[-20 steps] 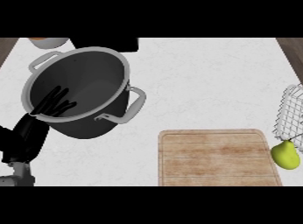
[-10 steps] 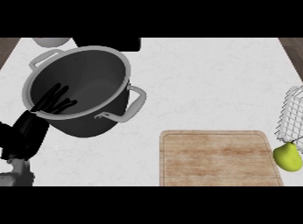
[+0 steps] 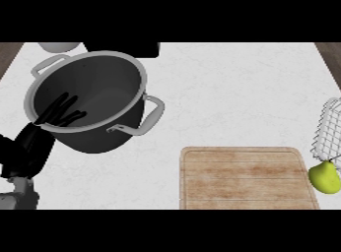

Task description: Pick the cupcake from the cutting board and place it in the tiered basket

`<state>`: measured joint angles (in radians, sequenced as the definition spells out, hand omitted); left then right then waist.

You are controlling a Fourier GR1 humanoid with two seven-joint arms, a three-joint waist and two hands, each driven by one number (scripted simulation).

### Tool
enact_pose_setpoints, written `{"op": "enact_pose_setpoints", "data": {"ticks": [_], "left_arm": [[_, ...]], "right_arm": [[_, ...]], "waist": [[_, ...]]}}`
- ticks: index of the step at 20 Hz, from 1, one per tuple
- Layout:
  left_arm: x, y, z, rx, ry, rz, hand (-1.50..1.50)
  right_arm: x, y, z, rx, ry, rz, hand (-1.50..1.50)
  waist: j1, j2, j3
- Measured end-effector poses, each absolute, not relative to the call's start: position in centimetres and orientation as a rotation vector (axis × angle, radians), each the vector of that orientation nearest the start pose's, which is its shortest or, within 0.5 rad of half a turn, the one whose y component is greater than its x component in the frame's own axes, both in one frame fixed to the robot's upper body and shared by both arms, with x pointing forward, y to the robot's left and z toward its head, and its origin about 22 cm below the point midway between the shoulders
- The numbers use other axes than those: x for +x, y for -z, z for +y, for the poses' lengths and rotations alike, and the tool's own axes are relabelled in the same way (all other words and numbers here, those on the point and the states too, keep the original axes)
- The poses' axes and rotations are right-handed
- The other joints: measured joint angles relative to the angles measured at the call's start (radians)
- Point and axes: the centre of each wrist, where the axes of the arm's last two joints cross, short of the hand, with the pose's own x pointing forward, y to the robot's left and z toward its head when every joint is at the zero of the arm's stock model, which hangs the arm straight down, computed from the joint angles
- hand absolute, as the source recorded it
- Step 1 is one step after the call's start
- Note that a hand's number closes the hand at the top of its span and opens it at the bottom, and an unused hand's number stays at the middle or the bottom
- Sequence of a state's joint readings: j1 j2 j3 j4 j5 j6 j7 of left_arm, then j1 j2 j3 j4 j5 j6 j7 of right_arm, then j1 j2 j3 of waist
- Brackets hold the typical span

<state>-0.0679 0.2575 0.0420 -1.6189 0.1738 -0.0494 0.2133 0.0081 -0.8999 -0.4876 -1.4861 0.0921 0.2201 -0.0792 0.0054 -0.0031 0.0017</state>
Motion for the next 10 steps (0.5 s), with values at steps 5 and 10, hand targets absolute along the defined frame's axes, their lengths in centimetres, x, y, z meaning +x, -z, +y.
{"op": "enact_pose_setpoints", "data": {"ticks": [5,10], "left_arm": [[25.3,-4.4,28.6,0.043,0.091,-1.482,0.00],[25.6,-4.2,28.4,0.039,0.095,-1.489,0.00]], "right_arm": [[22.7,-18.5,-48.2,-0.999,-0.565,-1.489,1.50],[25.2,-16.3,-47.9,-1.039,-0.556,-1.483,1.50]], "waist": [[0.001,0.000,0.000],[0.004,0.000,0.002]]}}
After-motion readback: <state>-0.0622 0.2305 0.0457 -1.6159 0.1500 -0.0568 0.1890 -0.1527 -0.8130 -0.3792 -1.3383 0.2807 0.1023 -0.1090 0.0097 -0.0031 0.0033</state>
